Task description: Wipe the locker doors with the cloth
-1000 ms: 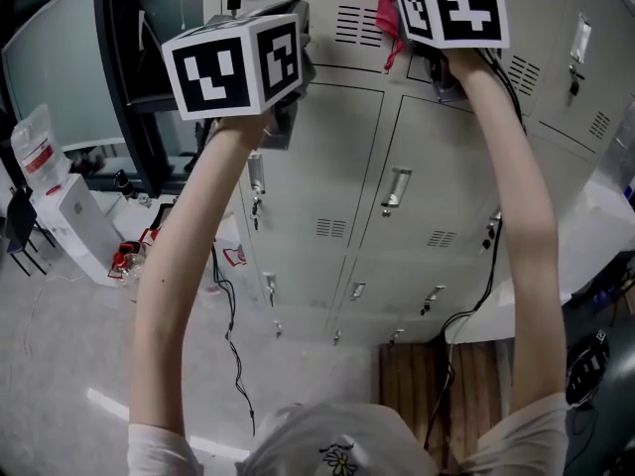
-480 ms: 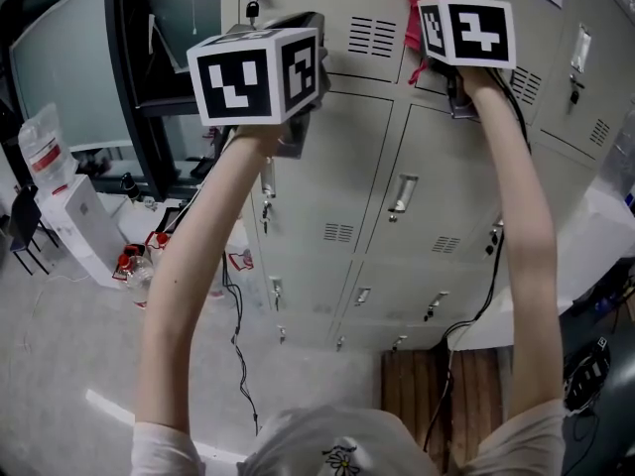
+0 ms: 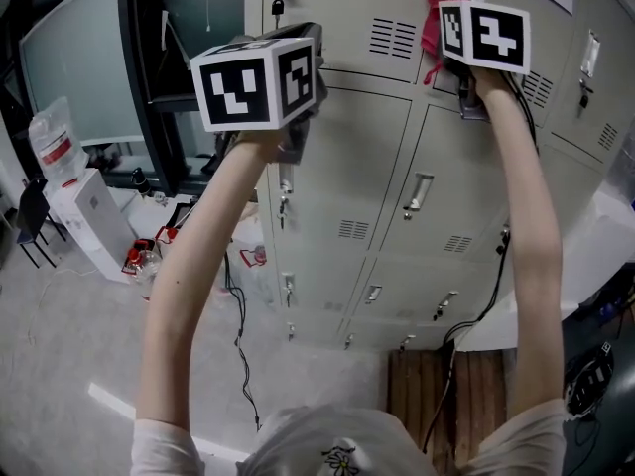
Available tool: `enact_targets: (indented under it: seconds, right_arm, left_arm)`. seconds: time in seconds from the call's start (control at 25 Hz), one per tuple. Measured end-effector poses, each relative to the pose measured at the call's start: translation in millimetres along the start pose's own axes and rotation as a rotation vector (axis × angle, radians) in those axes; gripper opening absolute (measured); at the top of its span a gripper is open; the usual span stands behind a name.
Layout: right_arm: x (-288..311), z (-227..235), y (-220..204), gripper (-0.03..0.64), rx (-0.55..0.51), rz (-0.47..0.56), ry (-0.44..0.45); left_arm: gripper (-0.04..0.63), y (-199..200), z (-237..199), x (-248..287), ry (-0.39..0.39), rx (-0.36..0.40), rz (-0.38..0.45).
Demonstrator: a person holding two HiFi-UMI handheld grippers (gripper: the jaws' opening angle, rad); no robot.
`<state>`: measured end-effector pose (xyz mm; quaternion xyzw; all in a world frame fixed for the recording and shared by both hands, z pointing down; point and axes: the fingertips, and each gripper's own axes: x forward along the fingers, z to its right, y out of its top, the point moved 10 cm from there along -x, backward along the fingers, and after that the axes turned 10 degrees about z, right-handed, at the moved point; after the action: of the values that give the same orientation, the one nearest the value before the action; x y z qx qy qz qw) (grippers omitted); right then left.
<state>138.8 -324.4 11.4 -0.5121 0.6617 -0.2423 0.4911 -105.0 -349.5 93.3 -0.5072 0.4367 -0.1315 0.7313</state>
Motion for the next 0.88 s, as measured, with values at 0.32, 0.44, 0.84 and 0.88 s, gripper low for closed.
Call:
enact_targets:
  seconds: [0.32, 0.44, 0.84, 0.88]
  right_arm:
    - [-18, -56, 14, 0.031, 0.083, 0.128, 0.174]
    - [-21, -89, 24, 0.031, 0.082, 0.168, 0.254]
    - [6, -204, 41, 0.031, 0.117, 0.181, 0.387]
    - [11, -213, 40, 0.031, 0.108, 0.174, 0.382]
  left_arm:
    - [0.015, 2, -29, -24, 0.023, 0.022, -0.016]
    - [0.017, 1, -41, -33, 0.031, 0.028, -0.022]
    - [0.017, -3, -87, -66, 0.084, 0.018, -0.046]
    - [0.017, -4, -91, -69, 0.091, 0.017, -0.048]
